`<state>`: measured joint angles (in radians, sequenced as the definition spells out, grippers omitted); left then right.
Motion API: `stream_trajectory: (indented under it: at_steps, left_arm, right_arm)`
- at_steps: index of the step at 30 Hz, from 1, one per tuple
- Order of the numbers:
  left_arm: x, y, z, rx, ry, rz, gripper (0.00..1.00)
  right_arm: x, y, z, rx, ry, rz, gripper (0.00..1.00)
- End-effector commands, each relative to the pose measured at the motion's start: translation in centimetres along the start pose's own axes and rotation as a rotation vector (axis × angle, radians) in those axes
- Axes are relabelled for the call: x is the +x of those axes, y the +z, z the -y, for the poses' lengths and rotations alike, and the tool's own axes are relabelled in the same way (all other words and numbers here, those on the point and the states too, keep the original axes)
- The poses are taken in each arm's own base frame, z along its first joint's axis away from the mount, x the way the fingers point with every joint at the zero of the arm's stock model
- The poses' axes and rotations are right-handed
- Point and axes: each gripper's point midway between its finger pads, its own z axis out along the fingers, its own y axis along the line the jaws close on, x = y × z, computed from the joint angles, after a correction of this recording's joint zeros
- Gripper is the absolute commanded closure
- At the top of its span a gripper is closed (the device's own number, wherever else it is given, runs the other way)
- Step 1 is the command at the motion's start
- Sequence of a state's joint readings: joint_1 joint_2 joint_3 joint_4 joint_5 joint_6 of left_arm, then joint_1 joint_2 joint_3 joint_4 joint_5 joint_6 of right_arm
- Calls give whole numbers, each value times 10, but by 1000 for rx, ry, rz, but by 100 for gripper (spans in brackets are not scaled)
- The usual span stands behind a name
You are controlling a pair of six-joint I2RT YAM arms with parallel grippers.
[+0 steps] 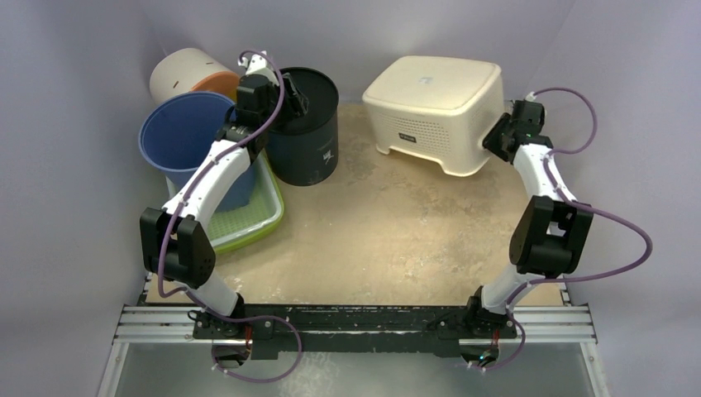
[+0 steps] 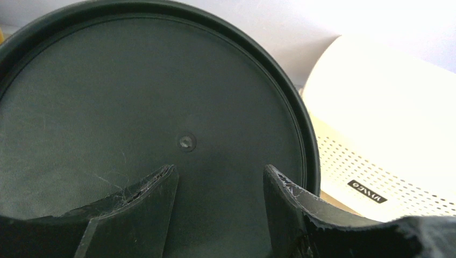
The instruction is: Turn the large container upside down
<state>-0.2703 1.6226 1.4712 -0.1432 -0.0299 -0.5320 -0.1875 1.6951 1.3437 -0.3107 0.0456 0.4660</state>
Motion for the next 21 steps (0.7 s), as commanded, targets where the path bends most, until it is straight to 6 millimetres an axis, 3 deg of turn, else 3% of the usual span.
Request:
stream_trajectory:
  at_steps: [1,11,16,21]
  left_arm:
    - [-28,-17,9,32,-20,85,41]
    - [-25,-19,7,27,-17,83,42]
    - [-25,-17,7,20,-2,70,42]
    - [-26,-15,6,12,11,65,42]
  right_arm:
    - [133,-21,47,87,-386,-488,58]
    - [137,10,33,24,-361,-501,54]
    - [111,35,38,114,-367,-431,36]
    - [90,44,45,93,-285,-395,32]
